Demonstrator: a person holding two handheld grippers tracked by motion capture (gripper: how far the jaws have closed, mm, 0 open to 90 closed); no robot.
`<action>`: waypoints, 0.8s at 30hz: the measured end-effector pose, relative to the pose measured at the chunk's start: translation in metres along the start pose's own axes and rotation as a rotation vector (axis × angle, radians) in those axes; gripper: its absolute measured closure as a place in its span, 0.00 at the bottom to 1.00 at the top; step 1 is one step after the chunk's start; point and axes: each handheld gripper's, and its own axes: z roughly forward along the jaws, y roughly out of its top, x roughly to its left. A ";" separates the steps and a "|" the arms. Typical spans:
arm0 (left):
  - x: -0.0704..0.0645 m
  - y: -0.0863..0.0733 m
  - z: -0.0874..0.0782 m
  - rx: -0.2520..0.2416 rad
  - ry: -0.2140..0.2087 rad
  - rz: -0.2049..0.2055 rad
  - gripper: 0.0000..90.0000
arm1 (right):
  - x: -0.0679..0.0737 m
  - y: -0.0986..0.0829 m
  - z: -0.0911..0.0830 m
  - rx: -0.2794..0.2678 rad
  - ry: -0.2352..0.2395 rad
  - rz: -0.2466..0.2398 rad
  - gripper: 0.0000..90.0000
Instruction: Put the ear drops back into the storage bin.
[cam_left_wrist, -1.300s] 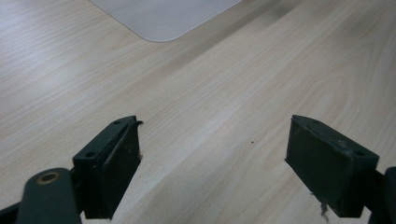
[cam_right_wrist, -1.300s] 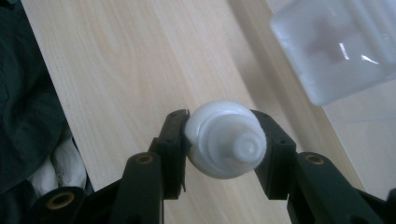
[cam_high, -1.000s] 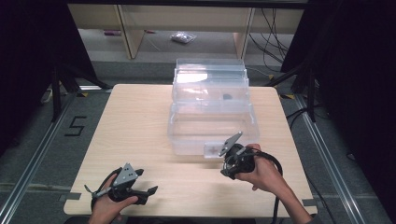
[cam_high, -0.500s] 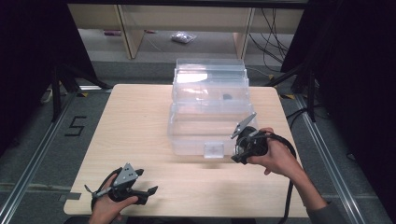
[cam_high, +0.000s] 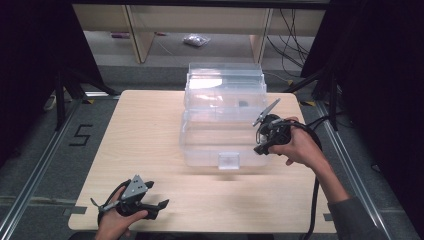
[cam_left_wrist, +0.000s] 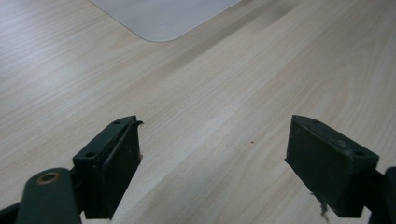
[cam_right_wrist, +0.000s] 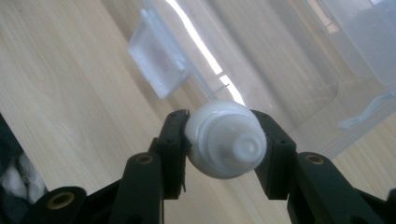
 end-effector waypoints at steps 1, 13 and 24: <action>0.000 0.000 0.000 0.000 0.000 0.000 0.19 | -0.002 0.001 0.001 0.007 -0.002 0.010 0.67; 0.000 0.000 0.000 0.000 -0.001 -0.001 0.19 | -0.035 0.007 0.020 0.049 -0.023 0.091 0.67; 0.000 0.000 0.000 -0.001 -0.001 0.000 0.19 | -0.052 0.009 0.042 0.079 -0.019 0.140 0.67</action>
